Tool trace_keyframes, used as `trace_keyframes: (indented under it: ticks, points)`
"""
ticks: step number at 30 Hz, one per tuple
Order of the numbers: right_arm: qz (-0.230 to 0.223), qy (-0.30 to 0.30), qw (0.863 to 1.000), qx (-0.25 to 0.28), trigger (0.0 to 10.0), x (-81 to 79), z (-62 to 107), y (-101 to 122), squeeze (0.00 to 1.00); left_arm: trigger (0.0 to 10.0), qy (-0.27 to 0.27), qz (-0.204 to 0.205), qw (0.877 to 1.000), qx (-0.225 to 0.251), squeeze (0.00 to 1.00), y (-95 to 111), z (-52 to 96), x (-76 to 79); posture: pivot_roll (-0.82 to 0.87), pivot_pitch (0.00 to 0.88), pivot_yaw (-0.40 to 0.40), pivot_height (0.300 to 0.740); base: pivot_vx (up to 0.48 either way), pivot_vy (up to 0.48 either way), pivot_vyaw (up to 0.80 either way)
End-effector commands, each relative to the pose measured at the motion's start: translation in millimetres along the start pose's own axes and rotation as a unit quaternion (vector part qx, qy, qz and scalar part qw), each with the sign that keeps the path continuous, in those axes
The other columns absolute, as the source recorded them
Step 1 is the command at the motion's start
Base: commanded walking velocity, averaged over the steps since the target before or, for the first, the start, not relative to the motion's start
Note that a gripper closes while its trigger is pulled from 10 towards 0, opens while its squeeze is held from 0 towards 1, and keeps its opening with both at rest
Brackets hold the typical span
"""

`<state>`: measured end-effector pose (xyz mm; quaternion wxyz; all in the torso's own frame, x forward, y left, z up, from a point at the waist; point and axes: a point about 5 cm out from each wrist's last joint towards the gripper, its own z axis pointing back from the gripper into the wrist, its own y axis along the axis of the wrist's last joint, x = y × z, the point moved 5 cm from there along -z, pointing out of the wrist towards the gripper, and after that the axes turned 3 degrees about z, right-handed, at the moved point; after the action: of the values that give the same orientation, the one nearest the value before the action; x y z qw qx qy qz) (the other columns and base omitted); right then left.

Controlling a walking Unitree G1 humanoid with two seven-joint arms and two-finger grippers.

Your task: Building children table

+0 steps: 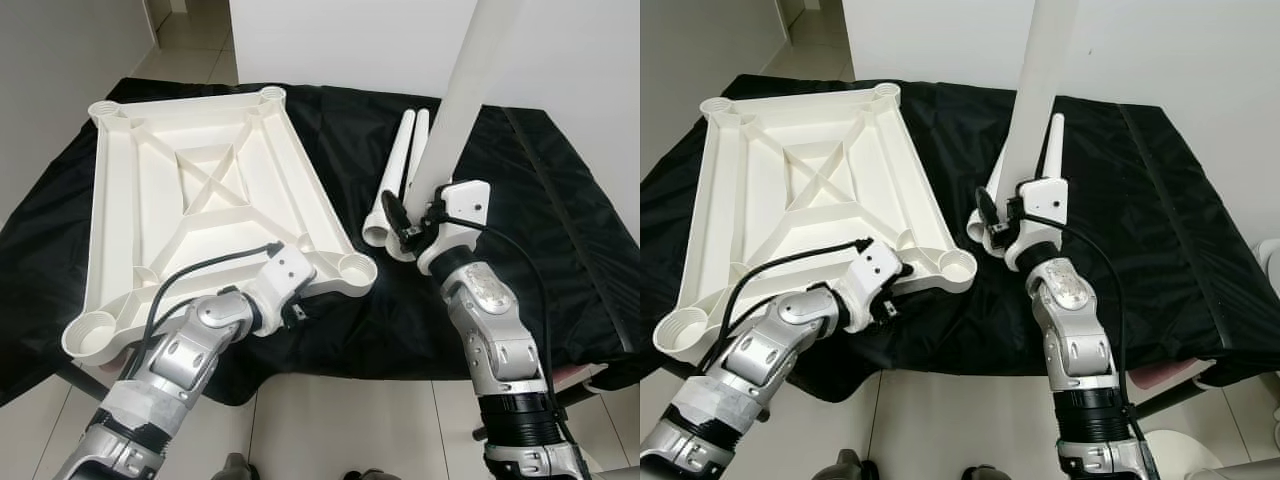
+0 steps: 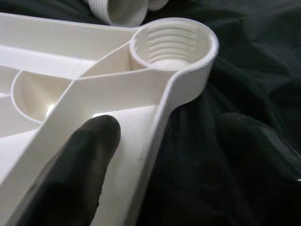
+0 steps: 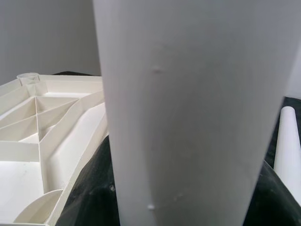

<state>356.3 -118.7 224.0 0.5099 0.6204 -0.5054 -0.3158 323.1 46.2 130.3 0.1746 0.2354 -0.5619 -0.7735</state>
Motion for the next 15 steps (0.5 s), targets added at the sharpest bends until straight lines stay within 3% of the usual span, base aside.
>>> trace_keyframes:
  ticks: [1, 8, 15]
  points:
    - [-0.014, 0.017, 1.0, -0.011, 10.0, -6.6, 2.4, -11.1, 0.0, 10.0, -0.009, 0.028, 0.999, 0.017, 0.0, 5.3, 10.5, -2.0, 0.04, 0.092, 0.006, 0.74, 0.0, 0.0, 0.0]
    - [-0.04, 0.029, 0.999, -0.005, 10.0, -12.8, 6.1, -17.8, 0.0, 10.0, 0.016, 0.048, 0.997, 0.06, 0.0, 20.0, 19.8, -6.1, 0.04, 0.089, -0.003, 0.74, 0.0, 0.0, 0.0]
    - [-0.036, 0.06, 0.998, -0.009, 10.0, -25.6, 4.7, -30.2, 0.0, 10.0, 0.001, 0.066, 0.991, 0.116, 0.0, 40.5, 31.2, 7.1, 0.07, 0.084, -0.029, 0.74, 0.0, 0.0, 0.0]
